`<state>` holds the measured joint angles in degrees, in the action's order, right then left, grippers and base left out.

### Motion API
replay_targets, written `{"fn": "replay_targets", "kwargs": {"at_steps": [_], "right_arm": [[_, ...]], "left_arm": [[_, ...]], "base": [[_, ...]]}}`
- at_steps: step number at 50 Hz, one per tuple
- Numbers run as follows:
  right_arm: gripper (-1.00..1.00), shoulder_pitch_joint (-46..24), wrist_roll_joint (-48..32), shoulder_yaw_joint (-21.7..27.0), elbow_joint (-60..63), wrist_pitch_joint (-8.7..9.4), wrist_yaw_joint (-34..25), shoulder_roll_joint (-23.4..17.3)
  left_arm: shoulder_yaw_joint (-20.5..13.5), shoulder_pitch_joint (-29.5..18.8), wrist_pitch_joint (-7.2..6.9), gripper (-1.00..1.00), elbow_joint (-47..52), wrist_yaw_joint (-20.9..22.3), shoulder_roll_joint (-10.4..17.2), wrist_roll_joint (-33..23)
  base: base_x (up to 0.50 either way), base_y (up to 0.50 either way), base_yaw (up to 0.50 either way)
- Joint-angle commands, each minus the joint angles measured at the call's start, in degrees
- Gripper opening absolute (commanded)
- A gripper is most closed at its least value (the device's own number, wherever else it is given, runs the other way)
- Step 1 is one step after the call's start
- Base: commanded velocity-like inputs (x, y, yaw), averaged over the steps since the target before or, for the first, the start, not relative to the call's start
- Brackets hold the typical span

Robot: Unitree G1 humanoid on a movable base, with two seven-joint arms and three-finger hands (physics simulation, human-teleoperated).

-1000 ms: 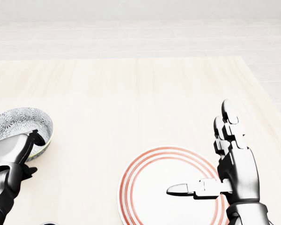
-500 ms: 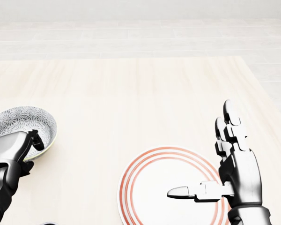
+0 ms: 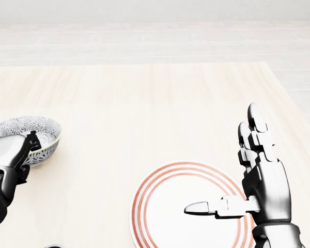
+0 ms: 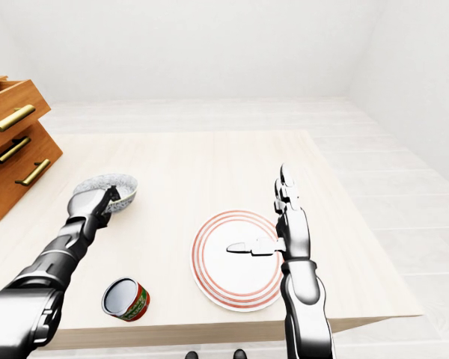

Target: Put the bowl on the plate.

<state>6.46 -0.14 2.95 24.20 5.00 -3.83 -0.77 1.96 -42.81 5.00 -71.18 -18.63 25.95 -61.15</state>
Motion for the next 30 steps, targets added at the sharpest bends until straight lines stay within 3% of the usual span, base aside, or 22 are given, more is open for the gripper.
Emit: {"fn": "replay_targets", "kwargs": {"at_steps": [1, 4, 6, 17, 18, 19, 30], "right_arm": [[1.00, -0.2, -0.2, 0.0, -0.1, 0.00, 0.0, 0.0], [1.00, -0.2, -0.1, 0.0, -0.2, 0.00, 0.0, 0.1], [1.00, -0.1, -0.1, 0.0, -0.3, 0.00, 0.0, 0.1], [1.00, 0.6, -0.2, -0.3, -0.4, 0.00, 0.0, 0.3], [1.00, 0.7, -0.2, -0.2, -0.3, 0.00, 0.1, 0.3], [1.00, 0.8, -0.1, -0.3, -0.1, 0.00, 0.1, 0.3], [1.00, 1.5, -0.2, -0.4, 0.6, 0.00, 0.2, 0.3]], "left_arm": [[0.0, -1.3, 0.00, -0.55, 0.3, -1.9, 0.8, -1.9], [-0.3, -1.3, 0.00, -0.57, 0.3, -1.8, 0.8, -1.7], [-0.1, -1.2, 0.00, -0.71, 0.6, -1.9, 0.8, -2.0], [-0.7, -1.2, 0.00, -0.80, 0.9, -1.5, 0.8, -1.7], [-0.8, -1.2, 0.00, -0.97, 1.0, -1.5, 0.7, -1.4], [-0.1, -1.1, 0.00, -1.00, 1.3, -1.7, 0.9, -2.4], [-1.4, -1.0, 0.00, -1.00, 3.0, -0.5, 0.5, -0.7]], "base": [[0.00, 0.00, 0.00], [0.00, 0.00, 0.00], [0.00, 0.00, 0.00], [0.00, 0.00, 0.00], [0.00, 0.00, 0.00], [0.00, 0.00, 0.00], [0.00, 0.00, 0.00]]}}
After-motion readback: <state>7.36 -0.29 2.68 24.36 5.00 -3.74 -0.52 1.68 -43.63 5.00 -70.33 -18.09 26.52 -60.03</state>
